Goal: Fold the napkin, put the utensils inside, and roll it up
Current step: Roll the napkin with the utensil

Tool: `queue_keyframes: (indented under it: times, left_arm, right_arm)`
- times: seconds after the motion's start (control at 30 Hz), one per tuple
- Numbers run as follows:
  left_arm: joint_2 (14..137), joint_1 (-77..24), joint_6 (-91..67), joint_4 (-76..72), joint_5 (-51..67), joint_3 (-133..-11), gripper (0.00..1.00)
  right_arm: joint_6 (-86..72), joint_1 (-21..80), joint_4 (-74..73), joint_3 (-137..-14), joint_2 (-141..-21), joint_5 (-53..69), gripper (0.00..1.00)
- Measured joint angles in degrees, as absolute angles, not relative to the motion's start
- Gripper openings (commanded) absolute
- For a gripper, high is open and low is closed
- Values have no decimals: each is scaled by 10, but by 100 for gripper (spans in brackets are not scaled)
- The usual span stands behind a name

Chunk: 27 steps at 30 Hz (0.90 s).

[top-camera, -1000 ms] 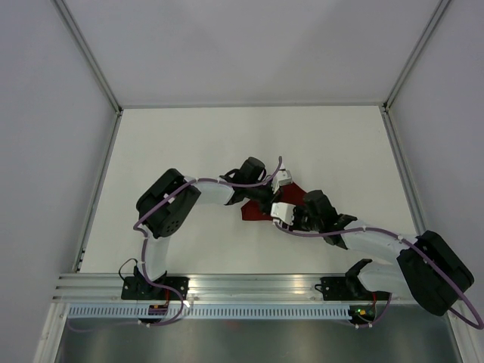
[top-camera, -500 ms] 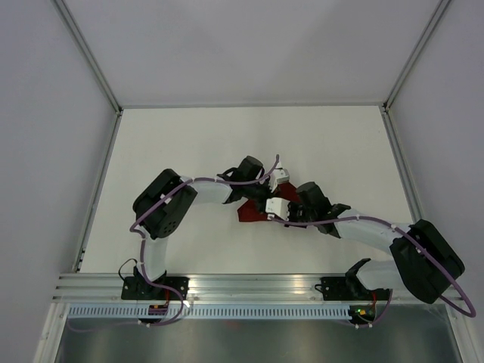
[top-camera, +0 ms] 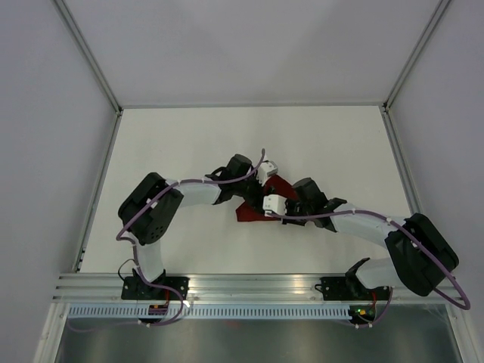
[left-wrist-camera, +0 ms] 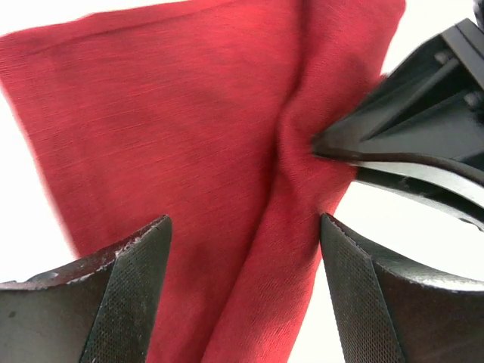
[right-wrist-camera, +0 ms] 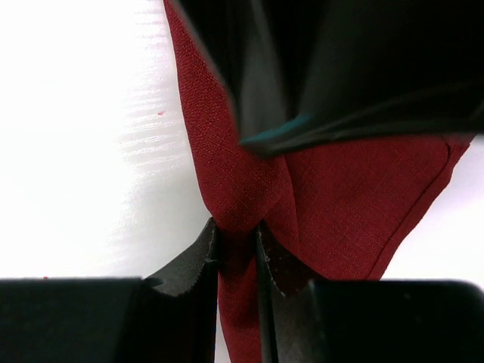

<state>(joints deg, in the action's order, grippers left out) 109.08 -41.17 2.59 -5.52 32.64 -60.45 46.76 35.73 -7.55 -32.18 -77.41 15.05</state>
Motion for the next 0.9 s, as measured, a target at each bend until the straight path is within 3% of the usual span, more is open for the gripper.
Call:
queue_keyframes:
  times: [0.23, 0.57, 0.7, 0.9]
  left_arm:
    - [959, -385, -12, -127, 163, -521, 90]
    - [739, -378, -17, -319, -16, -377, 88]
    - [686, -382, -8, -370, -50, -298, 90]
    - [679, -454, 88, -411, -84, -284, 91]
  right_arm:
    - [468, 348, -114, -371, -817, 176, 6]
    - [491, 265, -289, -544, -961, 311, 2]
    - [512, 232, -389, -631, -1037, 371, 2]
    - [543, 206, -538, -758, -1147, 428, 2]
